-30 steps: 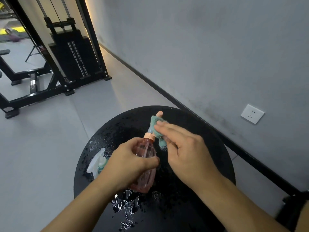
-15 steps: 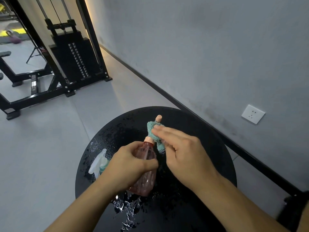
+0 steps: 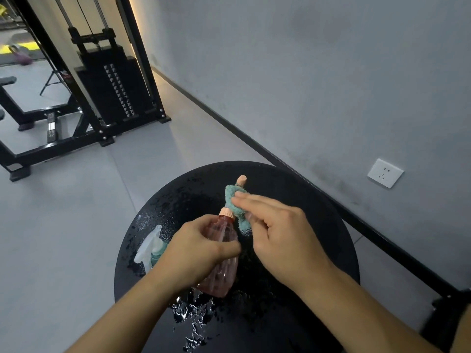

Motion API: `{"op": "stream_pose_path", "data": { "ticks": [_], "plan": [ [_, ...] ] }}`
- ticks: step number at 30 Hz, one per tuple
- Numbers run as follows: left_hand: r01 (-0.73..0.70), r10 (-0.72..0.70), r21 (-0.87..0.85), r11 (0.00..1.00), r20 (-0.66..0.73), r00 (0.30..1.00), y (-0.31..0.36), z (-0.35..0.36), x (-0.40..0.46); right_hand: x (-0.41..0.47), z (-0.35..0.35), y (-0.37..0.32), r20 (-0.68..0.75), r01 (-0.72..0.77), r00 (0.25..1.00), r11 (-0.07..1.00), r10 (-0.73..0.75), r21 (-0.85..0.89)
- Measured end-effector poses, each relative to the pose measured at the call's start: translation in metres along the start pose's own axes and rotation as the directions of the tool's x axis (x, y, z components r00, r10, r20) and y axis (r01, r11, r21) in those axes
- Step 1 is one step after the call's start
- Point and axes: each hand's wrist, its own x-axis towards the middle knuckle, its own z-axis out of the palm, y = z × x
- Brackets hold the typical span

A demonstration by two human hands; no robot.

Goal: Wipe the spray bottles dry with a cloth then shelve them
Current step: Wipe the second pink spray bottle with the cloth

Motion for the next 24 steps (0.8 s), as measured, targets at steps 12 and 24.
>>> {"op": "stream_pose_path", "data": {
  "ticks": [12, 24],
  "plan": [
    [-0.002, 0.003, -0.026, 1.0, 0.008, 1.0, 0.002, 0.001, -0.001, 0.002, -0.001, 0.001, -0.006, 0.015, 1.0, 1.0, -0.015, 0.007],
    [-0.025, 0.025, -0.008, 1.0, 0.011, 1.0, 0.004, -0.003, -0.003, 0.007, -0.013, 0.001, -0.079, 0.046, 0.996, 0.998, -0.043, 0.035]
  ]
}}
